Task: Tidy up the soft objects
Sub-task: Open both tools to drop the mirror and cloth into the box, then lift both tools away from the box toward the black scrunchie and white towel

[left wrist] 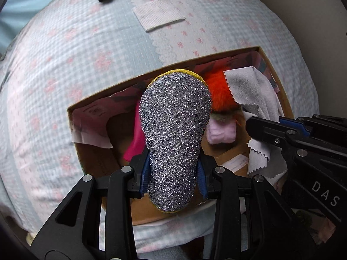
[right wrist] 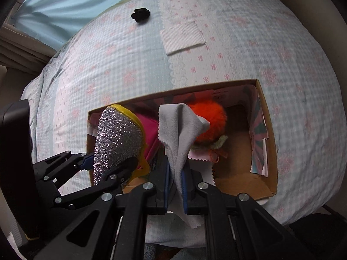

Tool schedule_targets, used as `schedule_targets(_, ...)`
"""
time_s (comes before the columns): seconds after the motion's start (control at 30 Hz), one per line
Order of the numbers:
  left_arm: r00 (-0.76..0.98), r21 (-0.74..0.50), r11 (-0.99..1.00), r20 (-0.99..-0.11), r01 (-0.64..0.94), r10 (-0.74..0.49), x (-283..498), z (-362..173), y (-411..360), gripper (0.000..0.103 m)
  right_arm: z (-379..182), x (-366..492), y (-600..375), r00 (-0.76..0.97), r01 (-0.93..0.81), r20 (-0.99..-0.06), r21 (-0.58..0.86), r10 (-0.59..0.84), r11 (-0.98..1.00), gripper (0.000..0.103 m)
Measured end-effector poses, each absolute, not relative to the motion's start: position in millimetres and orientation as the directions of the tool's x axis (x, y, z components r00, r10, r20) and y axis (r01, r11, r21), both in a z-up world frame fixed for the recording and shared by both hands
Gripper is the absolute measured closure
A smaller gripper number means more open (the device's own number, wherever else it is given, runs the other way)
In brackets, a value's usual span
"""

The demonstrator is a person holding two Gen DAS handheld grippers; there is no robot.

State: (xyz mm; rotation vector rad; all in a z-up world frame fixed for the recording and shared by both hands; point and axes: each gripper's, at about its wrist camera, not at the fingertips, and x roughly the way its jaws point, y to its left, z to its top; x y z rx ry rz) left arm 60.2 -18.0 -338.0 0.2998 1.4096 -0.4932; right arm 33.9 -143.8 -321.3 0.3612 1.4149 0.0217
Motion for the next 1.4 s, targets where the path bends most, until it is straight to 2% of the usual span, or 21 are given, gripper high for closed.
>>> schedule_targets(0.17, 0.084, -0.081, 0.849, -0.986, 0.522, -0.146, 62, -340, -21, 0.071, -341, 41, -150, 0.12, 0.227, -0.968, 0.244, 0.221, 0.943, 0.094)
schedule_targets(0.23, 0.108, -0.058, 0.84, -0.985, 0.539, -0.138, 61, -334, -23, 0.05, -342, 43, -152, 0.119, 0.245, -0.971, 0.231, 0.207, 0.942, 0.094)
schedule_targets(0.27, 0.133, -0.035, 0.837, -0.983, 0.546, -0.128, 60, -330, -24, 0.018, -342, 44, -152, 0.12, 0.248, -0.973, 0.223, 0.199, 0.943, 0.093)
schedule_targets(0.3, 0.166, -0.008, 0.836, -0.979, 0.549, -0.119, 59, -325, -23, 0.001, -343, 46, -153, 0.122, 0.251, -0.973, 0.223, 0.197, 0.942, 0.083)
schedule_targets(0.33, 0.196, 0.014, 0.834, -0.974, 0.551, -0.113, 58, -320, -22, 0.0, -343, 47, -154, 0.124, 0.257, -0.972, 0.224, 0.198, 0.94, 0.051)
schedule_targets(0.4, 0.192, 0.016, 0.829, -0.975, 0.558, -0.11, 60, -317, -21, 0.0, -343, 49, -154, 0.118, 0.256, -0.975, 0.212, 0.187, 0.943, 0.001)
schedule_targets(0.73, 0.167, -0.006, 0.845, -0.98, 0.535, -0.112, 65, -320, -12, 0.0, -342, 51, -155, 0.125, 0.252, -0.976, 0.206, 0.179, 0.945, 0.0)
schedule_targets(0.97, 0.206, -0.006, 0.867, -0.97, 0.498, -0.125, 64, -293, 2, 0.0, -324, 48, -146, 0.161, 0.206, -0.973, 0.198, 0.166, 0.958, 0.0)
schedule_targets(1.4, 0.421, -0.008, 0.932, -0.891, 0.361, -0.171, 46, -166, 35, 0.0, -181, 29, -134, 0.428, 0.105, -0.9, 0.138, 0.08, 0.985, 0.0)
